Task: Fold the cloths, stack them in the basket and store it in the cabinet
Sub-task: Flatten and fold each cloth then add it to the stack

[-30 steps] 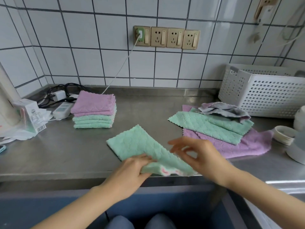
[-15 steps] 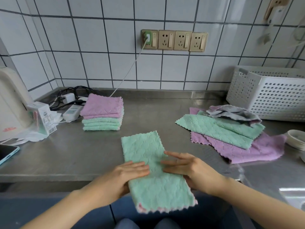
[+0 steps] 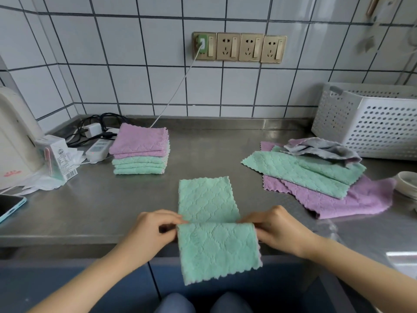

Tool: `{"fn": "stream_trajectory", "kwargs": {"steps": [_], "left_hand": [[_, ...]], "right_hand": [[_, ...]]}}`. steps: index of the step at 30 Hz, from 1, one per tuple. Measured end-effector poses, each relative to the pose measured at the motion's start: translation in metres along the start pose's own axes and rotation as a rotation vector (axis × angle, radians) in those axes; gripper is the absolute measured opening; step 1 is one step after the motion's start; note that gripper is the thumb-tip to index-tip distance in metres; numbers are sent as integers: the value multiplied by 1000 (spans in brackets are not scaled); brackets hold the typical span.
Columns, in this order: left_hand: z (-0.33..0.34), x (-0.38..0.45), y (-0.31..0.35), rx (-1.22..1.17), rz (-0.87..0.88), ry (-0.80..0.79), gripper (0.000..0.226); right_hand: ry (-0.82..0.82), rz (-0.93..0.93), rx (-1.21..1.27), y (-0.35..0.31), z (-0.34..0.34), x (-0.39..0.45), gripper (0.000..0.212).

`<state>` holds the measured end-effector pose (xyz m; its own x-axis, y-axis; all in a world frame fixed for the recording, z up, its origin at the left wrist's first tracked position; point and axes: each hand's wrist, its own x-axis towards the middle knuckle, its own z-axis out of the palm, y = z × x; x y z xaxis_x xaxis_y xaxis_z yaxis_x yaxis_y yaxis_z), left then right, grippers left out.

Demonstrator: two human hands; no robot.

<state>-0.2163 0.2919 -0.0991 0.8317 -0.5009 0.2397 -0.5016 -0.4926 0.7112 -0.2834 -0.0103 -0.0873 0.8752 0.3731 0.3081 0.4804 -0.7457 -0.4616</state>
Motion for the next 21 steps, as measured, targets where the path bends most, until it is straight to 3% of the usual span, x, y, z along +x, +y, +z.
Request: {"fn": "stream_trajectory", "kwargs": {"steps": [3,6,8,12,18,21], "left_hand": [[-4,23,15,-112,-269,-8,16],[-7,47,23,-177,-526,-56,26],[-5,54,23,-148,-584,-98,30],[1,59,20,-99,-577,-84,19],[5,50,27,-82,-558,-2,24],[5,48,27,-85,-598,11,26]], "right_hand": [[64,312,216,-1,-2,37,25],[39,683,272,3,6,73,35],[-4,800,147,5,13,85,40],[46,825,-71,5,26,87,45],[146,707,-223,-6,32,82,32],[115,722,-293,-7,34,85,33]]}}
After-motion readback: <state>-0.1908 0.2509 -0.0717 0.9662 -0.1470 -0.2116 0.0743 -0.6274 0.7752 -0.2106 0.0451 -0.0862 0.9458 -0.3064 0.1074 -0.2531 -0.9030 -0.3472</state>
